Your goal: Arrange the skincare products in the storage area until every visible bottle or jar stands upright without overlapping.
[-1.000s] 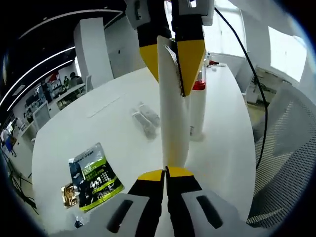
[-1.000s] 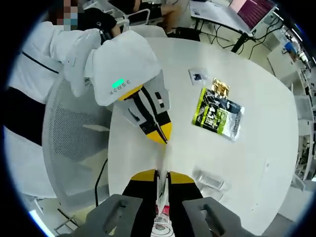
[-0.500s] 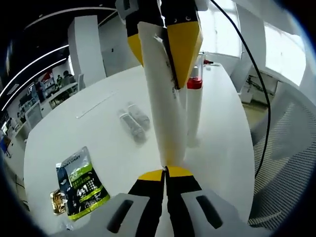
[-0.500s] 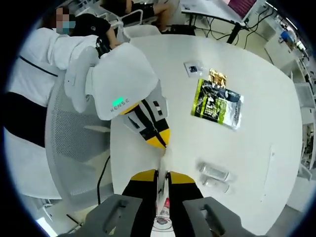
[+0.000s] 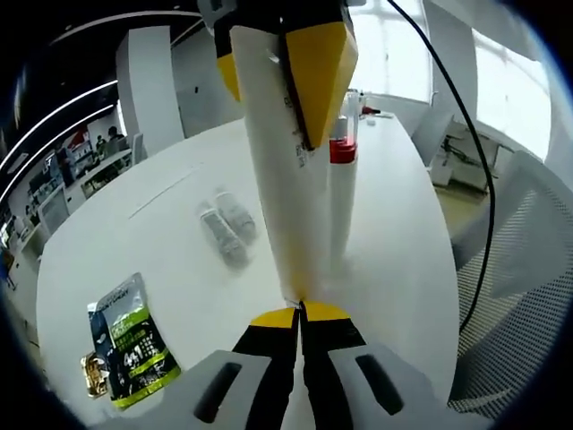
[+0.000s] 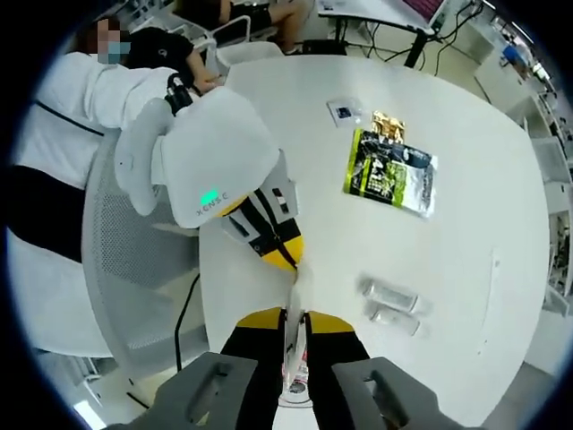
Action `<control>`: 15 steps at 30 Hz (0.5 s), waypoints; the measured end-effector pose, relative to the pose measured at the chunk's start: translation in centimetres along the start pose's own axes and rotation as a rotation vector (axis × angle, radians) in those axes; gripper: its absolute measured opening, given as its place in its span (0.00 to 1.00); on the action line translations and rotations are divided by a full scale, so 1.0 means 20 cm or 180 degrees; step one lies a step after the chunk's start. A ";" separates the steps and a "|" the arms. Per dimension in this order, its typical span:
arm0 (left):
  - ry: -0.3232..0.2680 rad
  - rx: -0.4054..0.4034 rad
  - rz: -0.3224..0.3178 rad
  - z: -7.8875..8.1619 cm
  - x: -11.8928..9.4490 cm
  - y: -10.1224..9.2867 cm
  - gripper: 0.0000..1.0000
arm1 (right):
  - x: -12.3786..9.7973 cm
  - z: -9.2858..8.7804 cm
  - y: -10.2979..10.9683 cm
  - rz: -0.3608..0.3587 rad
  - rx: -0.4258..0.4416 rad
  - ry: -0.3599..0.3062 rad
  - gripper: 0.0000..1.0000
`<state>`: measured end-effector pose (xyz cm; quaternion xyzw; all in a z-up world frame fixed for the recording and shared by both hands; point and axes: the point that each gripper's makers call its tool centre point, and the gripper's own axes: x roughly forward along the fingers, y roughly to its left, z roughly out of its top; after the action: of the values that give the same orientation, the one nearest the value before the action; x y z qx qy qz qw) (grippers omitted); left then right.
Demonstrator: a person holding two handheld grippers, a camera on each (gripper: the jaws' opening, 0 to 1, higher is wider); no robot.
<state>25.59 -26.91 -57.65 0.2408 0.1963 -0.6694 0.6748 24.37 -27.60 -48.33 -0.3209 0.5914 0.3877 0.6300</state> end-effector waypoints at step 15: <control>-0.0068 -0.0038 -0.0022 0.03 -0.01 0.00 0.03 | 0.03 -0.03 -0.07 0.0031 -0.0117 0.0014 0.01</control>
<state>25.59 -27.12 -57.04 0.2290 0.1939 -0.6731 0.6760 25.35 -28.79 -49.06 -0.3303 0.5872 0.4008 0.6209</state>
